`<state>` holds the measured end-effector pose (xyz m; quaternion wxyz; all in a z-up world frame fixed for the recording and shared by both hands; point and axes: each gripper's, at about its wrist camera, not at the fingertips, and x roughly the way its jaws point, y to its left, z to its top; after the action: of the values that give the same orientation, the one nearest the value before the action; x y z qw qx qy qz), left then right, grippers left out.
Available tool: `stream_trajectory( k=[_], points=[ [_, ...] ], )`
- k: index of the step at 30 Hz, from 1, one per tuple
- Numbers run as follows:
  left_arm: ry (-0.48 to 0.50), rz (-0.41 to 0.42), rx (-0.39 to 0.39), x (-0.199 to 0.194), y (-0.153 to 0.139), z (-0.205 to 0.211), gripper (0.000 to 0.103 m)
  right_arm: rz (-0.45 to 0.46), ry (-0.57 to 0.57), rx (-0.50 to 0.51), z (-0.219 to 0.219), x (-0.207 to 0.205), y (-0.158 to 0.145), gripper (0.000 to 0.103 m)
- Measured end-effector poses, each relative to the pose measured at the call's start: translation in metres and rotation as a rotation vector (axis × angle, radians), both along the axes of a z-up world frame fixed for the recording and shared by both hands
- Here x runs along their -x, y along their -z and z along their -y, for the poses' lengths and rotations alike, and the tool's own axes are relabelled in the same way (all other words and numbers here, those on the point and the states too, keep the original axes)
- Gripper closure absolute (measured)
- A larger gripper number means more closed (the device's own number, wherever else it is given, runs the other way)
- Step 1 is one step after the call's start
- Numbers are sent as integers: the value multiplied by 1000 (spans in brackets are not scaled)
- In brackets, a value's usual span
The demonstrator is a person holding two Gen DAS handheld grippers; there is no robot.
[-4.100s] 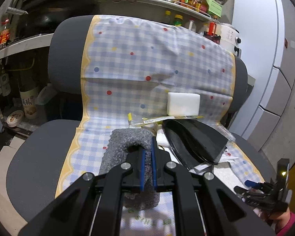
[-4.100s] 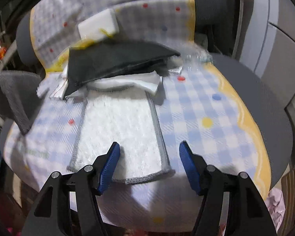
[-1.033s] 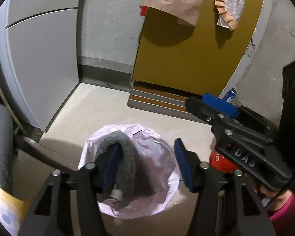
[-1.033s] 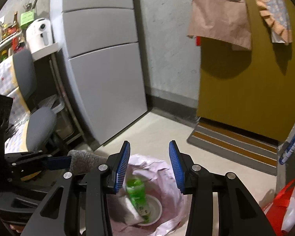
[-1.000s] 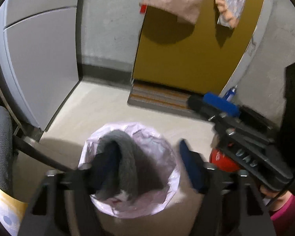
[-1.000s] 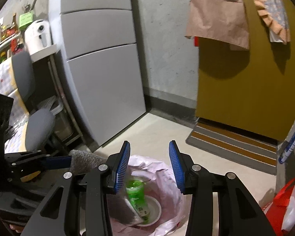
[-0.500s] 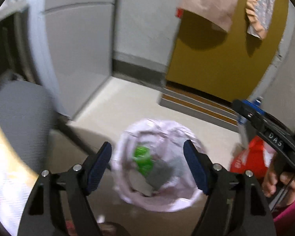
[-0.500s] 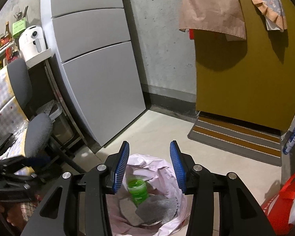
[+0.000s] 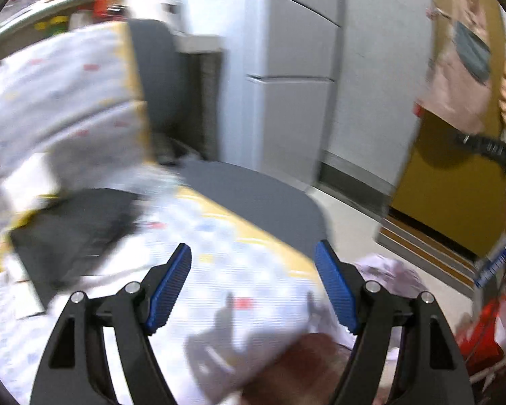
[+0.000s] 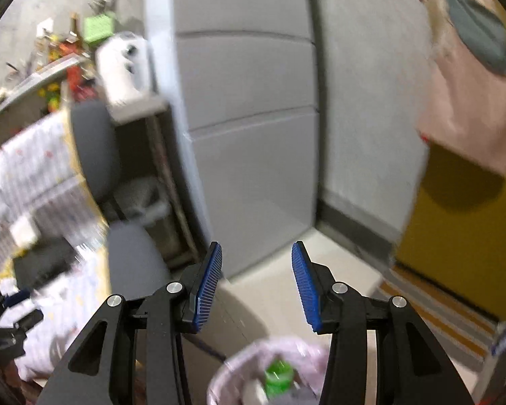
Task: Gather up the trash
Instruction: 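Move both tools back toward the chair, then grasp the black plastic sheet with the left tool while the right tool grasps a white tissue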
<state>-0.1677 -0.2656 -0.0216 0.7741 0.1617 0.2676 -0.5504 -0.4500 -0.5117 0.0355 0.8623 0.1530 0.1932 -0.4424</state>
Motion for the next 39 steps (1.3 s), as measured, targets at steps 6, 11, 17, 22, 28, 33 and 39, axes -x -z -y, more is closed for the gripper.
stream_trajectory(
  k=[6, 11, 17, 22, 28, 33, 39],
  points=[
    [-281, -16, 28, -76, -9, -68, 30, 57, -205, 27, -33, -85, -16, 56],
    [-440, -112, 25, -135, 10, -113, 29, 68, -336, -61, -61, -151, 13, 55],
    [-509, -287, 72, -193, 32, -133, 15, 47, -450, -79, -109, -206, 36, 47],
    [-484, -362, 115, -224, 46, -125, 7, -11, -494, -80, -122, -229, 52, 44],
    [-465, -542, 150, -266, 74, -113, 7, -64, -501, -112, -120, -242, 71, 43],
    [-451, -624, 143, -278, 90, -106, 26, -86, -497, -132, -116, -248, 82, 41],
    [-414, -590, 82, -274, 93, -84, 44, -95, -508, -141, -117, -254, 86, 41]
  ],
)
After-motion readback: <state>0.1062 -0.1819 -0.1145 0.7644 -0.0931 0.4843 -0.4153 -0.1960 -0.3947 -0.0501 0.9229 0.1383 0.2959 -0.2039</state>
